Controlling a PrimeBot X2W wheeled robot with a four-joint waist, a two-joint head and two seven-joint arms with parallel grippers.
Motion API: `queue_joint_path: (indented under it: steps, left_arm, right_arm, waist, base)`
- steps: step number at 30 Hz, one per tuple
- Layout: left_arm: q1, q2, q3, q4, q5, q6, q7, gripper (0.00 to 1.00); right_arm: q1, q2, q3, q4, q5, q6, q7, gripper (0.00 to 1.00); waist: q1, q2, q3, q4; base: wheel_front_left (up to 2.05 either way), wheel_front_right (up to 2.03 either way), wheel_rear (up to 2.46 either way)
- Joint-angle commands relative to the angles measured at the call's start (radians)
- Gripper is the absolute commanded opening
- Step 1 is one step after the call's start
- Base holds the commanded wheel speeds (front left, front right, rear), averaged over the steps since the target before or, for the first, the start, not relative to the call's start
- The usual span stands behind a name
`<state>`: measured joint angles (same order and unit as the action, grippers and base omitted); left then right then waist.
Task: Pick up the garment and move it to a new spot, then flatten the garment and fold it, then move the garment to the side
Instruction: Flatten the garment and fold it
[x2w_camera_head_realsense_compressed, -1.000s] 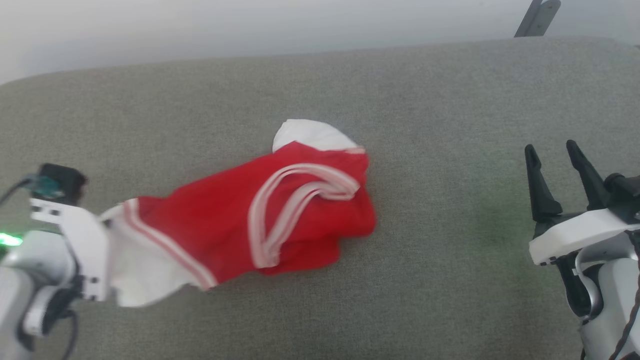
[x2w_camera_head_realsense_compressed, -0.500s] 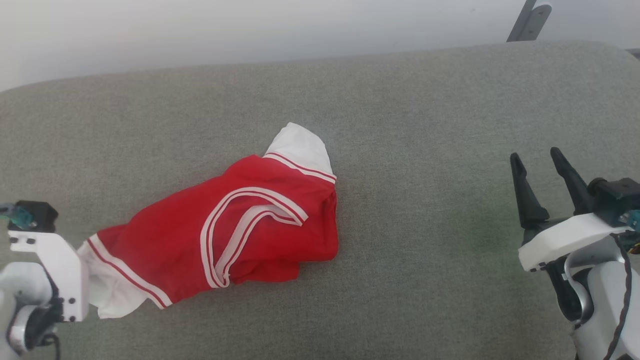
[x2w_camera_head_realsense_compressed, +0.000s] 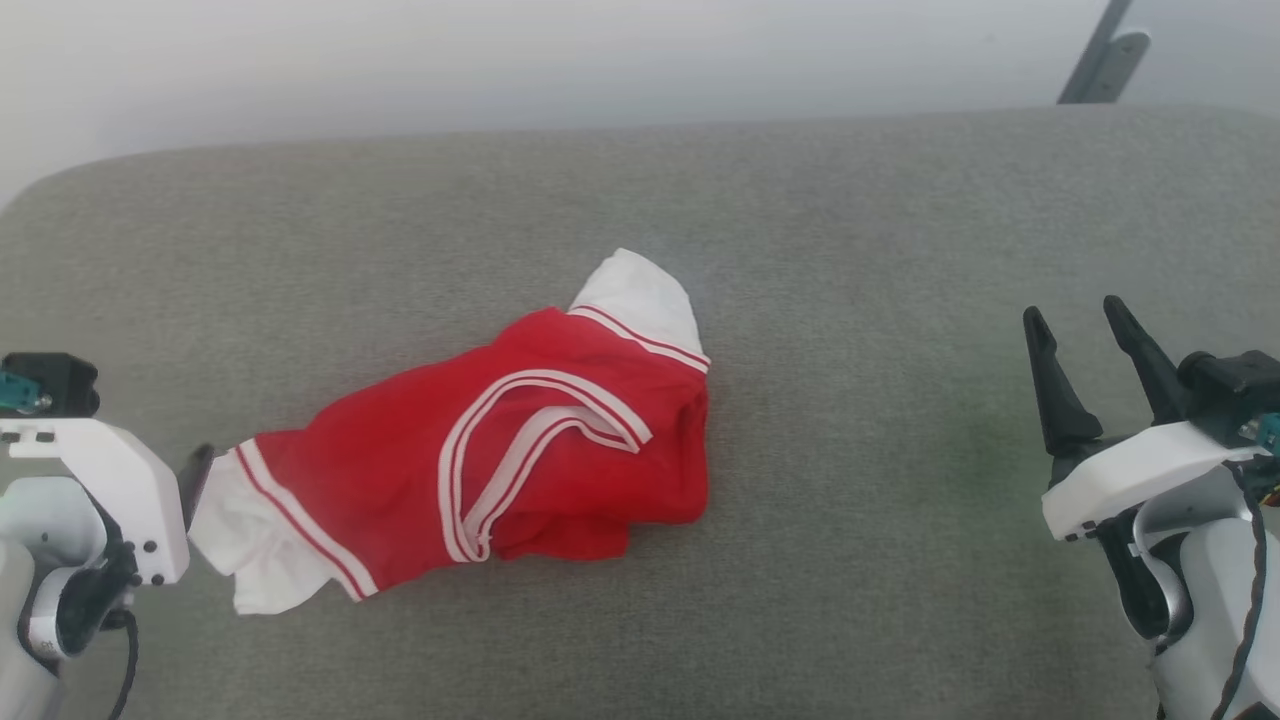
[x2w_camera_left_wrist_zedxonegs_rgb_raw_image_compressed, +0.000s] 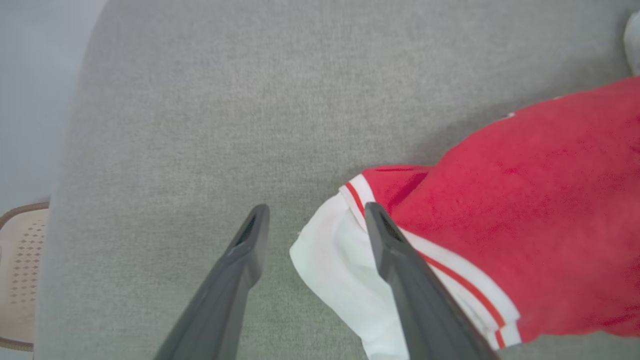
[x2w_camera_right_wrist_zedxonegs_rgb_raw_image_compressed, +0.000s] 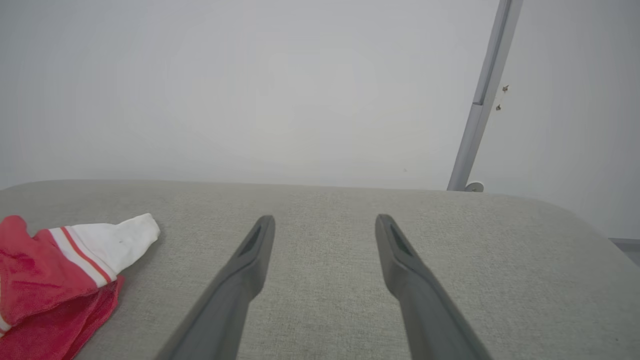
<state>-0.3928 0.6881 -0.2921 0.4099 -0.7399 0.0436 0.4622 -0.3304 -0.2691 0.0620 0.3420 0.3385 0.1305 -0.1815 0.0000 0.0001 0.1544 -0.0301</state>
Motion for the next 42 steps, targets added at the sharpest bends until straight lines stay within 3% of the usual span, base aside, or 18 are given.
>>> queue_joint_path:
  steps: [1, 5, 11, 21, 29, 42]
  left_arm:
    - [0.008, -0.002, 0.011, -0.023, -0.002, 0.012, -0.023, 1.00]
    - [0.040, -0.003, 0.032, -0.087, 0.021, 0.048, -0.102, 1.00]
    - [0.120, -0.048, 0.079, -0.180, 0.022, 0.079, -0.279, 1.00]
    - [0.250, -0.149, 0.133, -0.250, 0.032, 0.082, -0.596, 1.00]
    - [0.279, -0.223, 0.134, -0.251, 0.031, 0.062, -0.696, 1.00]
    - [0.239, -0.356, 0.157, -0.197, 0.064, -0.008, -0.729, 1.00]
  right_arm:
    - [0.004, -0.002, 0.006, 0.000, 0.009, 0.000, 0.005, 1.00]
    - [0.000, -0.006, 0.018, 0.002, 0.014, 0.000, 0.015, 1.00]
    - [-0.020, -0.014, 0.047, 0.006, 0.021, 0.000, 0.031, 1.00]
    - [-0.103, -0.028, 0.107, 0.045, 0.045, 0.000, 0.070, 1.00]
    - [-0.196, -0.056, 0.179, 0.126, 0.099, 0.000, 0.152, 1.00]
    - [-0.368, -0.165, 0.385, 0.314, 0.248, 0.000, 0.435, 1.00]
  waist:
    - [0.0000, -0.0001, -0.011, 0.020]
    - [0.0000, -0.0001, -0.025, 0.051]
    - [0.0000, -0.0001, -0.045, 0.105]
    - [0.0000, -0.0001, -0.042, 0.213]
    - [0.0000, -0.0001, -0.014, 0.301]
    - [0.0000, -0.0001, 0.059, 0.440]
  base:
    - [0.00, 0.00, 0.00]
    - [0.00, 0.00, 0.00]
    - [0.00, 0.00, 0.00]
    - [0.00, 0.00, 0.00]
    - [0.00, 0.00, 0.00]
    - [0.00, 0.00, 0.00]
